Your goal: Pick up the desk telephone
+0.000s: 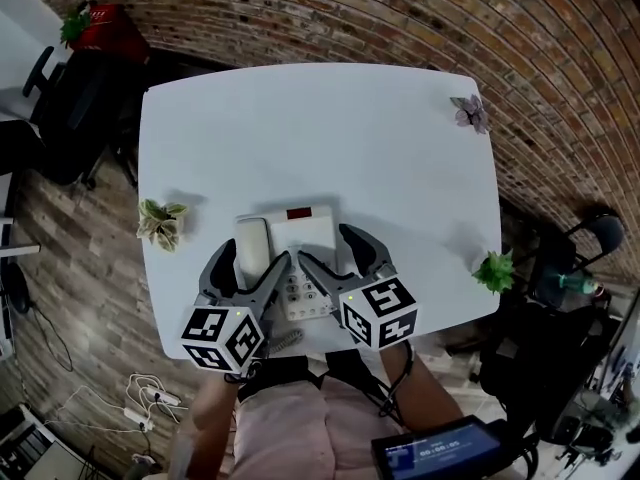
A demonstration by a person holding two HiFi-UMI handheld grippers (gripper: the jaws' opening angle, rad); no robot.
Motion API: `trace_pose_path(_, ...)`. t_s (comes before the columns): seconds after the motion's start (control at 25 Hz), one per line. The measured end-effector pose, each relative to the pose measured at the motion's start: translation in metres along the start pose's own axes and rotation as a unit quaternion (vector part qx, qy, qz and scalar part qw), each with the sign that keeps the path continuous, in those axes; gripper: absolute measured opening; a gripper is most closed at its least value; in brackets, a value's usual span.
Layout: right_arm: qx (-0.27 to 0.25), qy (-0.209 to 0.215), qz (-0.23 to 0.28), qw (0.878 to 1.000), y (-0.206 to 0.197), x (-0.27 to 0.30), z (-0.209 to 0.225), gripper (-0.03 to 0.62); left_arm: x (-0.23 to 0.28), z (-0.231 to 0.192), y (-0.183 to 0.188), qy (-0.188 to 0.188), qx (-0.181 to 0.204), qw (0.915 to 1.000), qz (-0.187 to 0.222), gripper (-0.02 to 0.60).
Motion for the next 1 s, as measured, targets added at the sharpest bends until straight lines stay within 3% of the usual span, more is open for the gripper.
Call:
trace_pose_path(0.16,0.006,0.012,-0.019,1.000,-0.005,0.012,0.003,0.368,0.012,-0.008,-0.008,-0.012,-0.010,0.9990,-0.043,0.411)
trace_pose_path(0.48,0.083,0.077,-0.046,0.993,-0.012,0.024,0.012,0.374,0.025,-0.014,-0.013,-0.062,-0.089,0.9899,-0.091,0.411)
trace_pose_path(0.72,0.100,0.121,-0.056,0.986,-0.012,0.028,0.014,0.336,0.031,-0.017,-0.014,-0.093,-0.119,0.9820,-0.114,0.420)
trace_pose_path(0.84,0.092,0.118,-0.057,0.987,-0.011,0.027,0.013,0.334,0.031,-0.016,-0.013,-0.096,-0.118,0.9819,-0.113,0.422)
trace_pose_path(1.0,0.072,0.117,-0.050,0.989,-0.010,0.024,0.009,0.340,0.023,-0.012,-0.012,-0.078,-0.098,0.9890,-0.079,0.405)
Point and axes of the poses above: the fingertips, and each gripper's own axes: x forward along the fingers, z to its right, y out of its top, the point moved 6 cm from there along -x, backward along the fingers, and after that the axes turned 5 degrees about -z, right-handed, at the moved point
